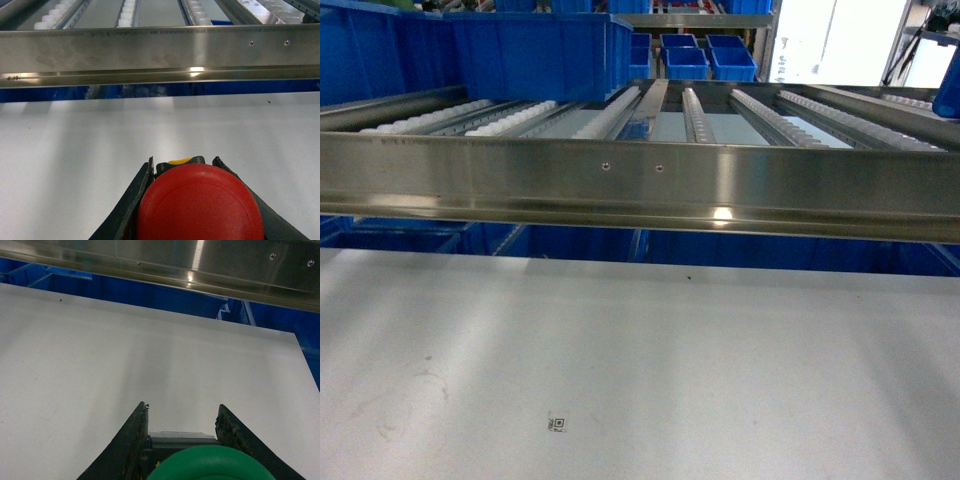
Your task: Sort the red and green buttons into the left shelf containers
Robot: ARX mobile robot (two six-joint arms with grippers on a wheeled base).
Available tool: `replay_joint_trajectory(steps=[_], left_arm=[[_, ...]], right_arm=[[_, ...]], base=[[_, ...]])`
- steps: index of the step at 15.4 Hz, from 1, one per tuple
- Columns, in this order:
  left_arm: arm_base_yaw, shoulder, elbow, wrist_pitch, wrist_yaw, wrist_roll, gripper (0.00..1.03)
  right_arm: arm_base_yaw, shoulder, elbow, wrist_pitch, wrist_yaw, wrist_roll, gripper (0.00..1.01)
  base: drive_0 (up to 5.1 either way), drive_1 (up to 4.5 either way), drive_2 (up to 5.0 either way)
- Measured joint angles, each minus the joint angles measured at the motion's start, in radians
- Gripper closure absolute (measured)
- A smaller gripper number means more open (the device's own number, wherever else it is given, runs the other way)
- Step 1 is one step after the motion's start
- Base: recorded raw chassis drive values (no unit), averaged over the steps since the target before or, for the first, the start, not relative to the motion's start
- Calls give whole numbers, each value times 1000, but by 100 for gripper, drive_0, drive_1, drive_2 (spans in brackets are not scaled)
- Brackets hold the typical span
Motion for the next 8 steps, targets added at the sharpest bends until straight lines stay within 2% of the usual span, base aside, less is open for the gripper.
replay_joint_trajectory(steps=[4, 8], left_arm=[[-14, 0, 0, 7, -14, 19, 72], [-21, 0, 1, 8, -11, 27, 72]], right_arm=[[0, 0, 0, 0, 0, 0, 66], [-1, 2, 0, 0, 4, 0, 66]], base=[[0, 0, 0], [-474, 218, 307]])
